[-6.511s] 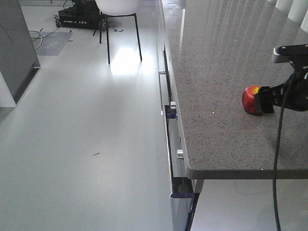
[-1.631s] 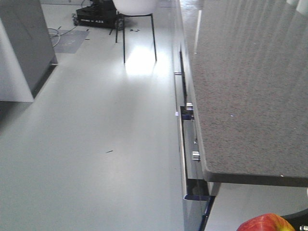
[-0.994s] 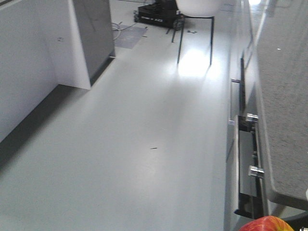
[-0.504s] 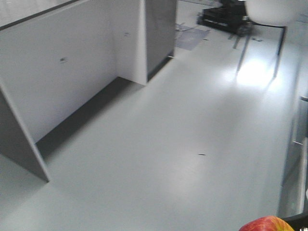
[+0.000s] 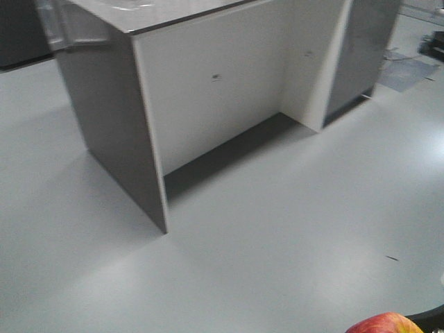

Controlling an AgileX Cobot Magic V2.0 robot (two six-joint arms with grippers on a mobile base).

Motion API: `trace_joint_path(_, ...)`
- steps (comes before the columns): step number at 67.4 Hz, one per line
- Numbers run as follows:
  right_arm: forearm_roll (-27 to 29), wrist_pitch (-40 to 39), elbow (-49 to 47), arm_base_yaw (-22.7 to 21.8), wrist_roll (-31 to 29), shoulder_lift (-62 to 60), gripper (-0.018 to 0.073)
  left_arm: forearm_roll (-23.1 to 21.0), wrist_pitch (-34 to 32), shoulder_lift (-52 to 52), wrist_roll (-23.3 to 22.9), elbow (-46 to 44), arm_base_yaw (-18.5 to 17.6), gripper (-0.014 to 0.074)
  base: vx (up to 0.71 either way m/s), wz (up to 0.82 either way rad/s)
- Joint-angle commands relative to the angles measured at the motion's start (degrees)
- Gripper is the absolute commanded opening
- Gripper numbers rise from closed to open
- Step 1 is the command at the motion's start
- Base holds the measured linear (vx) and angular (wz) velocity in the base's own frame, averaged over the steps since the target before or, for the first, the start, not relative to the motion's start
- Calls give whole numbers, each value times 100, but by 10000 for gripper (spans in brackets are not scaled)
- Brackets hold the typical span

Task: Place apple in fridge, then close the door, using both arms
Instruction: 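Hold the apple in the right gripper while the base turns away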

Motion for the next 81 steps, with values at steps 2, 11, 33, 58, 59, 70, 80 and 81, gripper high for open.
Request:
trace_joint_path(2,151,-306,-162,-1,-35,1,149,0,-397,-3,-49,75,-12,-6,1,60)
trace_joint_path(11,151,-306,-162,-1,-35,1,149,0,-397,-3,-49,75,-12,-6,2,59)
trace_joint_path(33,151,-306,-162,-1,-35,1,149,0,-397,-3,-49,75,-12,-6,6,57)
trace_joint_path(58,151,-308,-162,-1,-35,1,149,0,-397,-3,-49,75,-12,-6,11,47)
trace_joint_path(59,151,-308,-162,-1,-35,1,149,0,-397,-3,-49,75,-12,-6,12,48)
trace_joint_path(70,151,-308,-162,-1,-35,1,149,0,-397,-3,-49,75,-12,-6,13,48)
trace_joint_path(80,151,-308,-162,-1,-35,1,149,0,-397,-3,-49,75,-12,-6,12,44)
trace_joint_path(81,151,-308,-162,-1,-35,1,149,0,-397,-3,-49,75,-12,-6,12,42)
